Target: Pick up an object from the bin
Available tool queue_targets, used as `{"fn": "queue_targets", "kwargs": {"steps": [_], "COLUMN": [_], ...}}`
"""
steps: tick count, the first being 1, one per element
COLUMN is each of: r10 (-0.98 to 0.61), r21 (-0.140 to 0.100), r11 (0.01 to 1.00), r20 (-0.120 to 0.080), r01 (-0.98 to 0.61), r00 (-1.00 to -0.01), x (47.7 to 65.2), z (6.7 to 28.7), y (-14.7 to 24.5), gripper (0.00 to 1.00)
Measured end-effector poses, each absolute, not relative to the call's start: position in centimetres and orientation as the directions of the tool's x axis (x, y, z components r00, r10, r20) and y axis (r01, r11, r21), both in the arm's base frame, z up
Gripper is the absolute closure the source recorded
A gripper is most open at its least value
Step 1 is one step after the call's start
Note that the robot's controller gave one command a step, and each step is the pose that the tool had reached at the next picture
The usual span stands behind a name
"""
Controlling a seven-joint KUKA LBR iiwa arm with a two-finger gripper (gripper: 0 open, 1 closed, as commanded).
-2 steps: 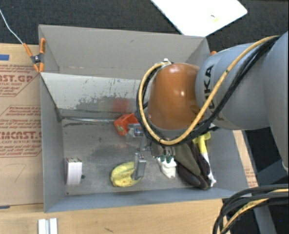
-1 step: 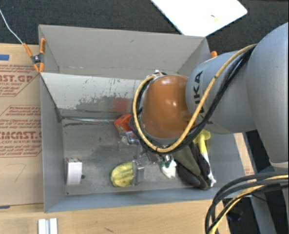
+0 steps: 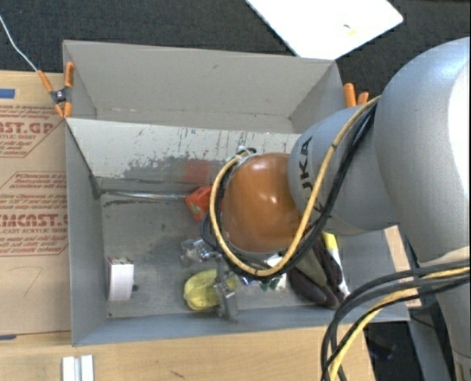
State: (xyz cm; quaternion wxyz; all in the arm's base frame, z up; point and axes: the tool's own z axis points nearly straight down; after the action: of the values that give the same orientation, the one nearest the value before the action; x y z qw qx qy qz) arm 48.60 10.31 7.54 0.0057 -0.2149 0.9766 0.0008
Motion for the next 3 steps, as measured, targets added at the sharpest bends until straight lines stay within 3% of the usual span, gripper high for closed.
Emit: {"fn": "queue_targets", "kwargs": {"steps": [1, 2, 3], "r10": [-0.095, -0.095, 0.072], "r21": [0.004, 0.004, 0.008], "r11": [0.995, 0.995, 0.997], "r20": [-0.006, -0.006, -0.006], "r01": [-0.095, -0.095, 0.072], "r00": [-0.995, -0.995, -0.997], "x": [48.1, 48.1, 49.7], "z": [7.0, 7.0, 7.0], "y": [12.8, 12.8, 8.3], "gripper": [1.00, 1.00, 1.00]}}
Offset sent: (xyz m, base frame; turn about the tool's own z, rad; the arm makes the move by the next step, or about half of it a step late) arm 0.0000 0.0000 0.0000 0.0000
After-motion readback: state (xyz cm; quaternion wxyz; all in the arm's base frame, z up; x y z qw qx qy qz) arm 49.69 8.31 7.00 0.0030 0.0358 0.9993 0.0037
